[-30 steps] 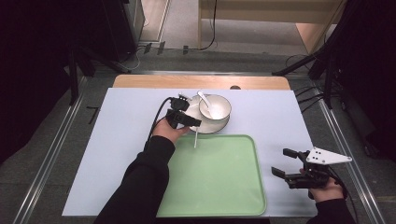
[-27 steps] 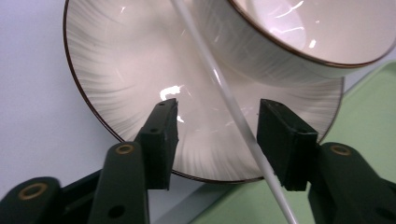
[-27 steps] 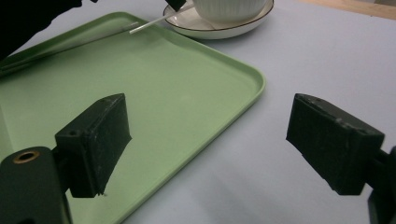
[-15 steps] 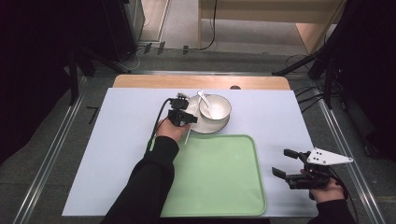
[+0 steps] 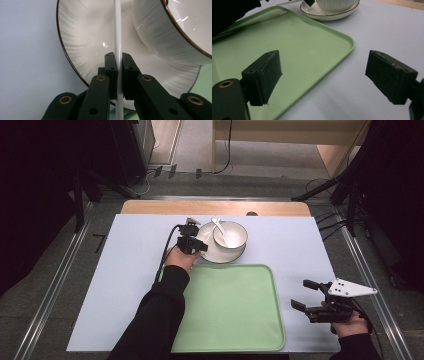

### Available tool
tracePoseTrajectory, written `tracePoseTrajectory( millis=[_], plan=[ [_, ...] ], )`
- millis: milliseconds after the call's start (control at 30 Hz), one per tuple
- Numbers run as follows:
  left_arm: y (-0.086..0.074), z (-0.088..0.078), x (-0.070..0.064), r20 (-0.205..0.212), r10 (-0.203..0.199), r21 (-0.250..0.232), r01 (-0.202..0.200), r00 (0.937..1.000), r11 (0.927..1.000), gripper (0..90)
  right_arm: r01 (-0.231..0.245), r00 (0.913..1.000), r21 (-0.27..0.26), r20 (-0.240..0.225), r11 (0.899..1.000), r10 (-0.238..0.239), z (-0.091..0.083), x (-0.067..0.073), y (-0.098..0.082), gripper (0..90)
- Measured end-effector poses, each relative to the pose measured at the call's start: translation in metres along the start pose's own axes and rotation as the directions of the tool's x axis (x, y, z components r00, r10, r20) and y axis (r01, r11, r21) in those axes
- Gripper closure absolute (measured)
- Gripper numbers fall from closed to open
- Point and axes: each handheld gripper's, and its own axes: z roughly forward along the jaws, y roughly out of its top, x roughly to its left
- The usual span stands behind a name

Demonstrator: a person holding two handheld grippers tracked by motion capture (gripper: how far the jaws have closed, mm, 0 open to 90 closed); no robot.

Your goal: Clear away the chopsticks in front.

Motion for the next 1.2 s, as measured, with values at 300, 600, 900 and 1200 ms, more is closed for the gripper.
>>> tracePoseTrajectory(
  millis=[300, 600, 900, 1200],
  plan=[
    [0.001, -0.03, 0.005, 0.031, -0.023, -0.029, 0.024, 0.9992, 0.9993, 85.8, 0.004, 1.0, 0.002, 0.002, 1.0, -0.004, 0.0, 0.0, 0.0, 13.8],
    [-0.01, -0.063, 0.006, 0.052, 0.012, -0.037, -0.01, 0.9986, 0.9993, 85.7, 0.009, 0.9999, 0.0, -0.006, 1.0, -0.009, 0.004, 0.0, 0.003, 13.8],
    [-0.023, -0.085, 0.011, 0.075, 0.009, -0.049, -0.006, 0.9971, 0.9988, 85.9, 0.023, 0.9993, 0.005, -0.029, 1.0, -0.023, 0.013, -0.001, 0.008, 13.8],
    [-0.046, -0.107, 0.009, 0.084, 0.015, -0.079, -0.008, 0.9963, 0.9969, 85.9, 0.032, 0.9986, 0.004, -0.043, 0.999, -0.032, 0.019, -0.002, 0.012, 13.8]
  ],
)
